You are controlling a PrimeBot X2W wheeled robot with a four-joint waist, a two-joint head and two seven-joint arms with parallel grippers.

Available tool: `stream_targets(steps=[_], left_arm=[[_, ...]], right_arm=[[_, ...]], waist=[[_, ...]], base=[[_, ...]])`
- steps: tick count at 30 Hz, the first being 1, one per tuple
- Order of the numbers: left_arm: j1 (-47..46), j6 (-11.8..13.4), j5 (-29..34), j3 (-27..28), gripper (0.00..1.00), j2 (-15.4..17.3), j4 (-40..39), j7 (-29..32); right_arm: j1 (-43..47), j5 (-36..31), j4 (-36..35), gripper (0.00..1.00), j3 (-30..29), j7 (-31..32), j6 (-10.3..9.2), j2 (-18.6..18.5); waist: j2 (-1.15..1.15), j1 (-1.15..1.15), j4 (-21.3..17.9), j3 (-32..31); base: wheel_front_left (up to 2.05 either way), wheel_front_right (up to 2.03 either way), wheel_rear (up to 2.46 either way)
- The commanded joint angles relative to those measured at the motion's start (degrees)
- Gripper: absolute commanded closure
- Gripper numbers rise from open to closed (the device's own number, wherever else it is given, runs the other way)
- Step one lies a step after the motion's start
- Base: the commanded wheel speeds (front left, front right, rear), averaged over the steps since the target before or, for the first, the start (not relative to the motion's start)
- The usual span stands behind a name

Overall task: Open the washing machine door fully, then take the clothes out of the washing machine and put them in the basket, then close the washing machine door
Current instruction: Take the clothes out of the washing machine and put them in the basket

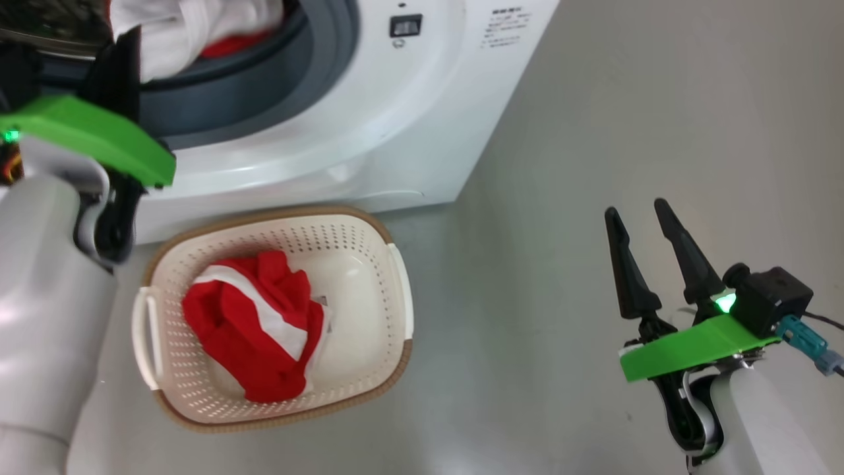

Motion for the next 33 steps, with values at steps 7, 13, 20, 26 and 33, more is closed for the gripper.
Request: stream_targets(steps=[7, 13, 20, 26, 33], left_arm=[[10.6, -0.3, 8.1, 12.8, 1.0, 0.1, -12.1, -0.5], [18.1, -0.3, 13.1, 19.4, 1.0, -2.3, -21.8, -0.5], [25.5, -0.3, 16.1, 24.0, 1.0, -4.3, -33.1, -0.5], [30.5, -0.3, 17.5, 26.3, 1.0, -5.5, -42.5, -0.5], [34.9, -0.3, 18.9, 29.0, 1.0, -6.9, -52.6, -0.5]], right_arm=[[3.2, -1.7, -0.7, 0.0, -0.6, -0.4, 0.35, 0.0], [4.4, -2.3, -0.8, 0.0, -1.5, -0.4, 0.35, 0.0], [5.2, -2.6, -1.0, 0.0, -1.8, -0.4, 0.35, 0.0], [5.5, -2.8, -1.1, 0.0, -1.9, -0.4, 0.35, 0.0], [5.6, -2.8, -1.0, 0.0, -1.8, -0.4, 0.35, 0.0]], waist=[[0.0, 0.0, 3.4, -4.5], [0.0, 0.0, 4.3, -6.1], [0.0, 0.0, 5.0, -7.0], [0.0, 0.0, 5.4, -7.2], [0.0, 0.0, 5.3, -7.2]], base=[[0.0, 0.0, 0.0], [0.0, 0.0, 0.0], [0.0, 0.0, 0.0], [0.0, 0.0, 0.0], [0.0, 0.0, 0.0]])
